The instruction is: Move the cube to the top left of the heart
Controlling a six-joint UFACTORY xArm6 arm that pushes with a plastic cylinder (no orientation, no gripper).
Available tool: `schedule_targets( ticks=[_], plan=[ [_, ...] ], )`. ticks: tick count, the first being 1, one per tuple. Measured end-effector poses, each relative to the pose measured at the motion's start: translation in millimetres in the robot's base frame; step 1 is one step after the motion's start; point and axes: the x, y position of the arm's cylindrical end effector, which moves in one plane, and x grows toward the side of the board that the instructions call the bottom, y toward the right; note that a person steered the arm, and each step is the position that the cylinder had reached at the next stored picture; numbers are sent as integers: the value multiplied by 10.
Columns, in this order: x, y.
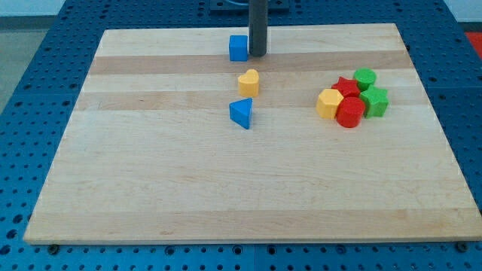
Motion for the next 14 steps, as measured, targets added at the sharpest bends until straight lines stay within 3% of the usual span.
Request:
schedule_targets(
  ticks=[1, 3, 7, 9, 12, 14],
  plan=[
    [-210, -20],
    [-228, -341],
    [173, -341],
    [-15, -505],
    [-18, -1105],
    [74, -1151]
  ],
)
